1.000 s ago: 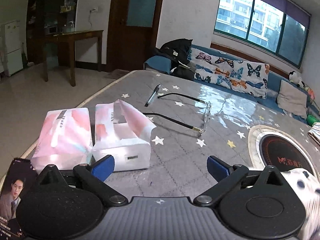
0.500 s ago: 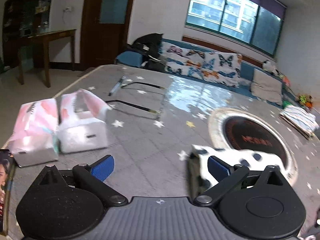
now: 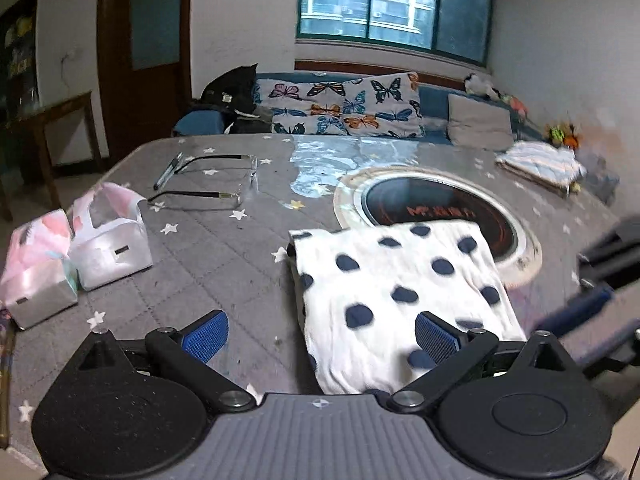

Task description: Fold clothes

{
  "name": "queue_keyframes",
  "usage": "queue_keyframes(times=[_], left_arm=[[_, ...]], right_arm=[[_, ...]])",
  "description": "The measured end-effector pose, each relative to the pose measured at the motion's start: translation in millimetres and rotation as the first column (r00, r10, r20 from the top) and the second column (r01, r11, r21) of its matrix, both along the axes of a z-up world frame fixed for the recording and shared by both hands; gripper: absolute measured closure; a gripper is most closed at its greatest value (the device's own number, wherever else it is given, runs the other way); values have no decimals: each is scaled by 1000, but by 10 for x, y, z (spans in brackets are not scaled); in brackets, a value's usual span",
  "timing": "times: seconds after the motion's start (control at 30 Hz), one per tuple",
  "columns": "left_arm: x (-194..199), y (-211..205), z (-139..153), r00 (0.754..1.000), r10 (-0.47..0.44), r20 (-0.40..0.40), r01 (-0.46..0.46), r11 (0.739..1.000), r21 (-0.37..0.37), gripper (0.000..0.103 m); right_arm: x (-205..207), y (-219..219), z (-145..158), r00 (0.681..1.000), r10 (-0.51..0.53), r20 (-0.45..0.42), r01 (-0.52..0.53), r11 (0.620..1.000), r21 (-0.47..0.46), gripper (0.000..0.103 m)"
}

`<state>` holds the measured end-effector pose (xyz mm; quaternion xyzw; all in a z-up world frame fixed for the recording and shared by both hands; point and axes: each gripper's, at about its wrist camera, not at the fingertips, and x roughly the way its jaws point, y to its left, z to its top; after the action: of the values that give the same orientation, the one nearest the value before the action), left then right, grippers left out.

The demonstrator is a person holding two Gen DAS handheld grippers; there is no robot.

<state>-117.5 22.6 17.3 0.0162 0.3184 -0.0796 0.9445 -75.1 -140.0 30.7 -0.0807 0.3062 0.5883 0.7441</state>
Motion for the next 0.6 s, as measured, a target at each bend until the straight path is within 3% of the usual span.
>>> queue_keyframes(times=[0.17,0.27,0.43,0.6], left_arm=[[-200,-112,-132,999,-38,-30,40,997,67,2],[-291,-157,-162,999,-49,-20,51,992,115,2],[-339,-132,55,998,-29,55,23,994,111,2],[-320,-254,176,993,-49,109,42,997,70,2]], right_arm=[[-143,141,-202,998,69,-2,-69,992,-104,74],[-125,84,-156,998,66,-16,-67,995,-80,74],[185,-117,55,998,-60,-32,61,998,5,69],[545,-67,68,971,-238,9,238,971,-20,68]])
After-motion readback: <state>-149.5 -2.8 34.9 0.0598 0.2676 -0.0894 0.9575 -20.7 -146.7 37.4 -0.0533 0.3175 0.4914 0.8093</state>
